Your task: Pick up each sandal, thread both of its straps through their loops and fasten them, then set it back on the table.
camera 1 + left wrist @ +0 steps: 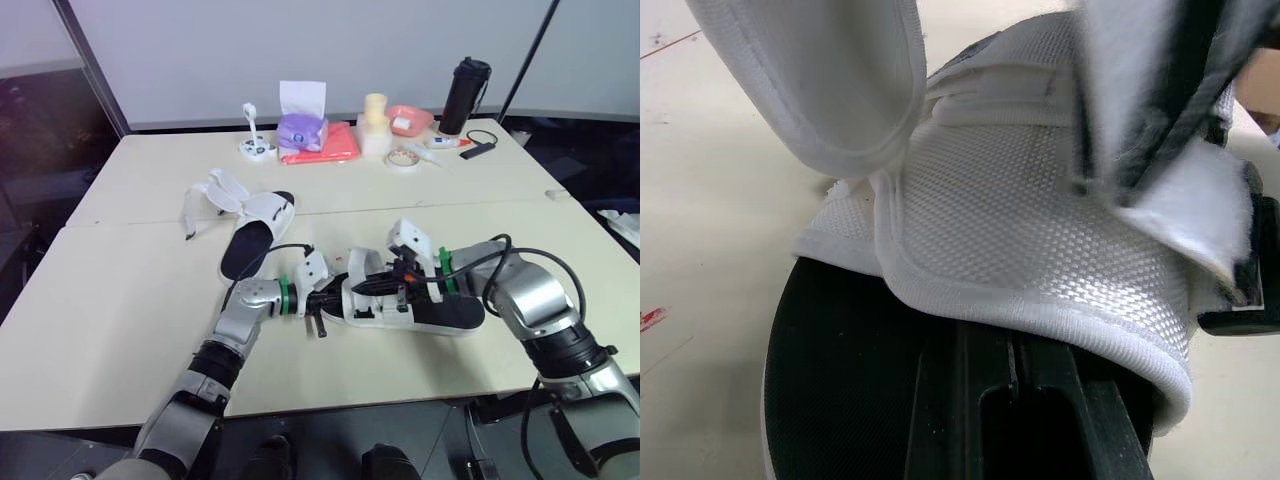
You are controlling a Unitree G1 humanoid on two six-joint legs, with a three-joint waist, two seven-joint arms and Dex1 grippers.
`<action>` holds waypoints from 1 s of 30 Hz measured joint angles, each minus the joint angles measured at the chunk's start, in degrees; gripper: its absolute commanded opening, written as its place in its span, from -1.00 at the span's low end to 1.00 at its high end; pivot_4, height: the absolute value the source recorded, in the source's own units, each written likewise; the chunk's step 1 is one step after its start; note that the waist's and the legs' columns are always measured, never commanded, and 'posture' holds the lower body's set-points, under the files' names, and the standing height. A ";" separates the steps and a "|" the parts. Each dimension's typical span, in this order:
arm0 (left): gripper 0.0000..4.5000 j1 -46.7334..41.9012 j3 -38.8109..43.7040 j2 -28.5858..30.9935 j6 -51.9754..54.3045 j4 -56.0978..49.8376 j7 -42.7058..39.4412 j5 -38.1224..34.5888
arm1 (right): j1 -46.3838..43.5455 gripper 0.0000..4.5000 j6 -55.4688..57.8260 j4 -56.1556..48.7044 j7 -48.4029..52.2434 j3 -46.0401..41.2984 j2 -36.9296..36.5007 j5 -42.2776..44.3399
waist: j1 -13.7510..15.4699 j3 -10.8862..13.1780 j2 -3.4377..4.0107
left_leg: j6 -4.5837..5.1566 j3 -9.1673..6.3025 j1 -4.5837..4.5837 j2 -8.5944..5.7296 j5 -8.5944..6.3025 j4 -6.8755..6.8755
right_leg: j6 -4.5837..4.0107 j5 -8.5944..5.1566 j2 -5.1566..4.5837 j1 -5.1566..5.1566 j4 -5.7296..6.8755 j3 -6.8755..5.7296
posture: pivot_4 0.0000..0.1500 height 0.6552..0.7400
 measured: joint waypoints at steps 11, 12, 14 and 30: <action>-1.00 0.00 0.10 0.11 0.07 0.00 0.06 0.00 | 6.62 -0.98 0.44 -8.28 -2.15 0.47 -1.68 -1.06 | -0.10 0.00 0.00 | 0.00 0.01 0.00 0.01 0.00 0.00 | 0.00 0.00 0.00 -0.01 0.01 0.00 | 1.00 1.00; -1.00 0.00 0.10 0.10 0.08 -0.02 0.06 0.00 | 7.22 -0.98 -0.65 -8.87 -2.31 1.09 -2.42 -2.08 | -0.07 0.00 0.00 | 0.00 0.01 0.00 0.01 0.00 0.00 | 0.00 0.00 0.00 0.00 0.01 0.00 | 1.00 1.00; -1.00 0.00 0.10 0.10 0.09 -0.04 0.05 0.00 | 7.81 -0.98 -2.49 -10.02 -2.48 1.80 -3.30 -3.57 | -0.09 0.00 0.00 | 0.00 0.01 0.02 0.01 0.00 0.00 | 0.00 0.00 0.00 0.02 0.00 0.00 | 1.00 1.00; -1.00 0.10 -0.22 -0.07 0.18 -0.38 0.11 0.00 | 10.29 0.48 -4.51 -15.52 -8.11 0.55 -5.33 -8.51 | 0.09 0.00 -0.01 | 0.00 -0.02 0.03 0.01 0.00 0.01 | 0.00 0.00 0.00 0.05 -0.02 0.00 | 1.00 1.00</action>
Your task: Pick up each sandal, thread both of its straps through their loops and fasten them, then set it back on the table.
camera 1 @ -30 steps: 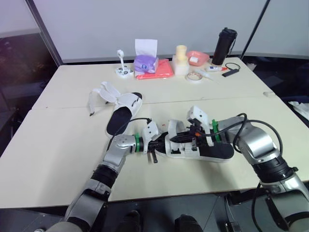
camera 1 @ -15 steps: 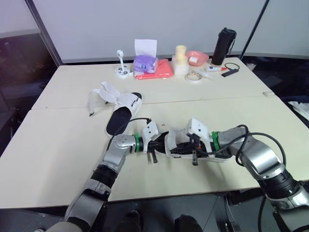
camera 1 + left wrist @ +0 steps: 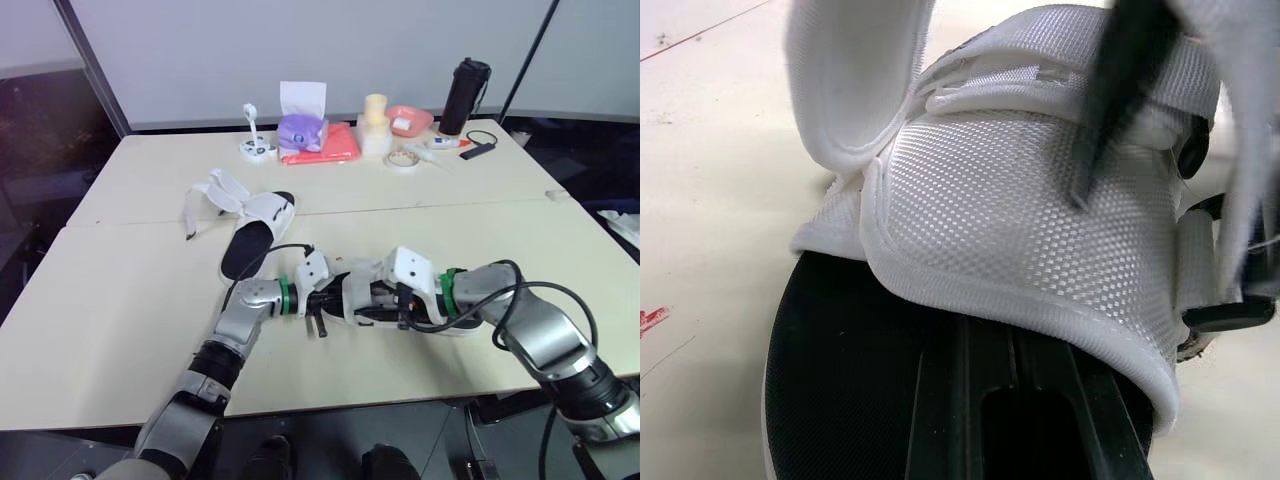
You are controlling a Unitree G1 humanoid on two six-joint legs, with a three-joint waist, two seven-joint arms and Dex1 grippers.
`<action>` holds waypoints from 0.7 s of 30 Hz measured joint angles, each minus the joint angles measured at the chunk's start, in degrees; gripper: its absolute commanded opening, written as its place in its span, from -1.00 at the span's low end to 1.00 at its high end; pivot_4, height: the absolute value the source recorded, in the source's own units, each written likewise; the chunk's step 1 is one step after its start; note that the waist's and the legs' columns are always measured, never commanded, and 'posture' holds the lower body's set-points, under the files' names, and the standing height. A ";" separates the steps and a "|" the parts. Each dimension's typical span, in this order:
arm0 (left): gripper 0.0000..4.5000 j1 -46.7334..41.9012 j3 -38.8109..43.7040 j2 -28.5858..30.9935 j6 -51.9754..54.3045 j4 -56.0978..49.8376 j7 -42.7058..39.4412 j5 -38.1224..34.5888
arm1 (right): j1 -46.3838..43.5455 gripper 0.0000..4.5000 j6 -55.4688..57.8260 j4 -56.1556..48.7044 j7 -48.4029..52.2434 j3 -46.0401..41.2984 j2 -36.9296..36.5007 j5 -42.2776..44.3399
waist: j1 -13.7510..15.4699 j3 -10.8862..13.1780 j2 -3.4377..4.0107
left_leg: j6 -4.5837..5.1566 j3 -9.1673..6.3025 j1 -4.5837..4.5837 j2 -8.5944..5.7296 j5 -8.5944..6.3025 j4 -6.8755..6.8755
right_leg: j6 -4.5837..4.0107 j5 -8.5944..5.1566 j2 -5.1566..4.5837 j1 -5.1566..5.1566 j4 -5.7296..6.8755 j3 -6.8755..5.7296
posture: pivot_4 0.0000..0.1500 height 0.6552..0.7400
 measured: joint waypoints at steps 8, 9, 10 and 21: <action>-1.00 0.19 -0.14 0.20 0.10 -0.32 -0.01 0.00 | 8.25 0.97 10.72 -11.28 1.18 -11.47 -6.63 8.97 | 0.11 0.00 -0.01 | 0.01 0.01 -0.01 0.03 -0.01 -0.03 | 0.00 0.00 0.00 0.00 -0.05 -0.01 | 1.00 1.00; -1.00 0.18 -0.14 0.21 0.10 -0.31 0.00 0.00 | 9.65 0.97 12.18 -12.85 1.20 -12.57 -6.65 10.64 | 0.12 0.00 -0.01 | 0.02 0.01 -0.01 0.03 -0.01 -0.03 | 0.00 0.00 -0.01 0.01 -0.05 0.00 | 1.00 1.00; -1.00 0.18 -0.14 0.24 0.09 -0.31 0.00 0.00 | 10.86 0.97 13.54 -14.15 1.05 -13.30 -6.56 12.26 | 0.12 0.01 -0.01 | 0.02 0.02 -0.01 0.03 -0.01 -0.02 | 0.00 0.00 0.00 0.02 -0.05 -0.01 | 1.00 1.00; -1.00 0.13 -0.18 0.26 0.12 -0.20 -0.09 0.00 | 17.95 0.97 18.82 -15.64 -3.98 -14.23 -2.88 19.85 | 0.11 0.00 -0.02 | 0.02 0.02 0.00 0.04 -0.01 -0.02 | 0.00 -0.01 -0.01 0.04 -0.08 -0.03 | 1.00 1.00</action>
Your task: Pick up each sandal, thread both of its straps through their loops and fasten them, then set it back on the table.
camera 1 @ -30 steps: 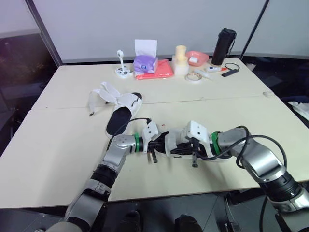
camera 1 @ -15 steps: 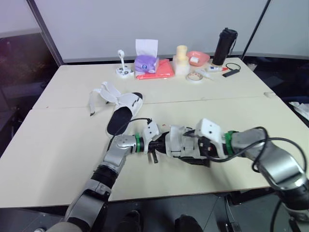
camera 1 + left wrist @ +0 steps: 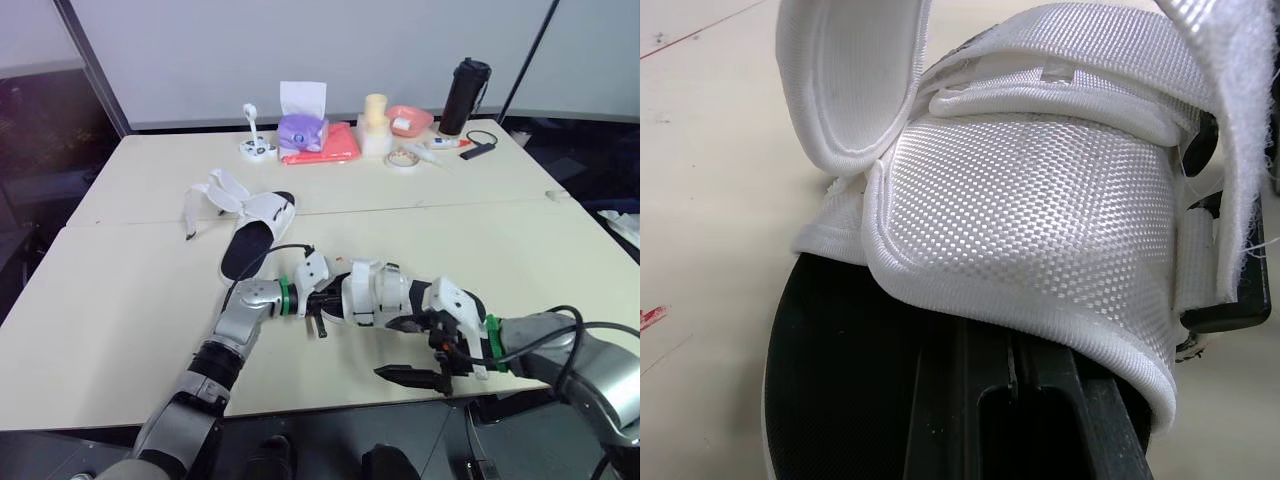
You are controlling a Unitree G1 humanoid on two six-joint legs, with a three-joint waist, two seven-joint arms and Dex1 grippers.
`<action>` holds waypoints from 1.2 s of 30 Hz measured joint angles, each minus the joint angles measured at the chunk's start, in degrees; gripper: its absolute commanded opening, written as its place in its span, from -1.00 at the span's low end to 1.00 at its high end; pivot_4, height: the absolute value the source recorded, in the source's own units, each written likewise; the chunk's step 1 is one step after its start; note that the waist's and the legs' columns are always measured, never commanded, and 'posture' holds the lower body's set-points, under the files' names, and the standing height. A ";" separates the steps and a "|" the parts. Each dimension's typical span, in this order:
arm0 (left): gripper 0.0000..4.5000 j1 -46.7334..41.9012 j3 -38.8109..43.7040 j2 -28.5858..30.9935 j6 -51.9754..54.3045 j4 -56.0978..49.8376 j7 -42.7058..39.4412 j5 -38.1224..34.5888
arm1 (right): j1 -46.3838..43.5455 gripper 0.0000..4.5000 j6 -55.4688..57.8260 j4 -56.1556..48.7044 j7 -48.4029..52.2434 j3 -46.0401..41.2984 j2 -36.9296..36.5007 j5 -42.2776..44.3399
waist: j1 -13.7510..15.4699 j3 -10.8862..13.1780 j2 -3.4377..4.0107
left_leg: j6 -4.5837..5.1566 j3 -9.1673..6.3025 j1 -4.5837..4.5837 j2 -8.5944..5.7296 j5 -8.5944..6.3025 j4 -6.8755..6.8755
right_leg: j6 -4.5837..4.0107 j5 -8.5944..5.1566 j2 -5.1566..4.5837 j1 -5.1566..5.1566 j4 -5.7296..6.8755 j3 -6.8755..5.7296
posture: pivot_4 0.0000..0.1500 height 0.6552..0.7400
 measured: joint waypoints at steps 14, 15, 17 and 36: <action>-1.00 0.67 -0.09 0.86 1.37 -1.85 -0.05 -0.03 | -2.16 0.97 -4.86 7.75 -6.72 6.67 6.41 -4.64 | -0.32 0.00 0.00 | 0.00 -0.02 0.02 0.00 0.00 0.01 | 0.00 0.00 0.01 0.00 0.02 0.00 | 1.00 1.00; -1.00 0.79 -0.09 0.91 1.51 -2.08 -0.06 -0.03 | -2.34 0.97 -4.85 7.92 -6.71 6.67 6.90 -4.32 | -0.31 0.00 0.00 | 0.00 -0.04 0.01 0.00 0.00 0.01 | 0.00 0.00 0.02 -0.01 0.02 0.00 | 1.00 1.00; -1.00 0.83 -0.09 1.03 1.95 -2.39 -0.07 -0.04 | -2.82 0.97 -4.41 8.28 -6.69 6.41 8.10 -3.01 | -0.34 0.00 0.00 | 0.00 -0.06 0.02 0.00 0.00 0.01 | 0.00 0.00 0.02 -0.01 0.02 0.01 | 1.00 1.00; -1.00 1.19 -0.09 1.56 2.34 -3.25 -0.10 -0.05 | -6.06 0.97 -3.66 9.60 -4.20 7.20 6.57 -1.40 | -0.43 0.00 0.00 | 0.00 -0.06 0.01 0.01 0.00 -0.01 | 0.00 0.00 0.03 -0.05 0.03 0.03 | 1.00 1.00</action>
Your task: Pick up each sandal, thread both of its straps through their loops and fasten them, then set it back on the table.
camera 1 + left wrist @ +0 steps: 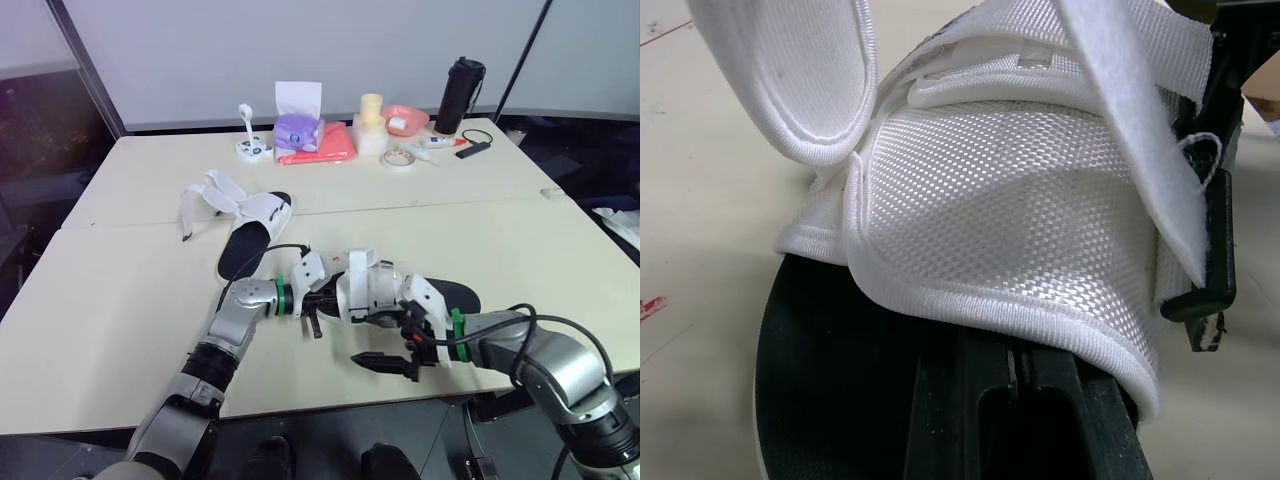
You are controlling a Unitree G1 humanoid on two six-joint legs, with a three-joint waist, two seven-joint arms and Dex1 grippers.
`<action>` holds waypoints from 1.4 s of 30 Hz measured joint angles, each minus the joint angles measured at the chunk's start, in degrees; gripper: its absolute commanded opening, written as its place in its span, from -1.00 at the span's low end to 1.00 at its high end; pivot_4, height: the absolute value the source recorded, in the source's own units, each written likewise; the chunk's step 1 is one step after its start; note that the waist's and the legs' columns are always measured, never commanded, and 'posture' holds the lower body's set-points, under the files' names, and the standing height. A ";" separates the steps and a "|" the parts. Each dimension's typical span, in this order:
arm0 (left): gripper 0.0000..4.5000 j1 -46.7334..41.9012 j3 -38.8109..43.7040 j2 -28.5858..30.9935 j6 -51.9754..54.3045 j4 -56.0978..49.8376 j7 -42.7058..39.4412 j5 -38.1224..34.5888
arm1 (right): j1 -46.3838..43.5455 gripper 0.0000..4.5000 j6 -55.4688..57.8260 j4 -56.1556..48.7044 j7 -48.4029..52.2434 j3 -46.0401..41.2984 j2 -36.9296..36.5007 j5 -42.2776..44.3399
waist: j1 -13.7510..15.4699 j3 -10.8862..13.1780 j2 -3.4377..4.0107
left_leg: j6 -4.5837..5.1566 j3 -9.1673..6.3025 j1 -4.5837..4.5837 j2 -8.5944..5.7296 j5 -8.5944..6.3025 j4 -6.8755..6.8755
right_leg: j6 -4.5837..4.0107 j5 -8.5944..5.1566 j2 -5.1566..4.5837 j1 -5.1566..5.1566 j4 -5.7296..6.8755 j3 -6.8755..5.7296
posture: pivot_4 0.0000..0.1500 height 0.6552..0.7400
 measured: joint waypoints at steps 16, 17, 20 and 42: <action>-1.00 0.10 -0.09 -0.38 -0.03 -0.06 -0.14 0.01 | 2.87 0.97 -2.36 -3.40 -0.45 -2.18 -3.46 -0.02 | 0.19 0.00 0.00 | 0.00 0.02 -0.01 -0.01 0.00 0.00 | 0.00 0.00 -0.01 0.03 -0.02 -0.01 | 1.00 1.00; -1.00 0.11 -0.09 -0.37 -0.03 -0.06 -0.17 0.01 | 3.02 0.97 -2.36 -3.62 -0.71 -2.41 -3.45 -0.02 | 0.19 0.00 0.00 | 0.00 0.02 -0.01 -0.01 0.00 0.00 | 0.00 0.00 -0.01 0.03 -0.02 -0.01 | 1.00 1.00; -1.00 0.11 -0.09 -0.37 -0.03 -0.05 -0.18 0.01 | 3.10 0.97 -2.34 -3.89 -1.53 -2.64 -3.13 0.03 | 0.19 0.00 0.00 | 0.00 0.01 -0.01 -0.01 0.00 0.00 | 0.00 0.00 -0.01 0.03 -0.02 -0.01 | 1.00 1.00; -1.00 0.18 0.16 0.60 0.02 0.08 0.01 0.02 | 1.12 0.97 3.64 -0.38 -4.14 -3.90 6.70 2.75 | -0.44 -0.10 -0.10 | 0.00 -0.01 0.27 0.17 0.00 -0.03 | -0.08 0.04 0.12 0.14 0.00 0.05 | 1.00 1.00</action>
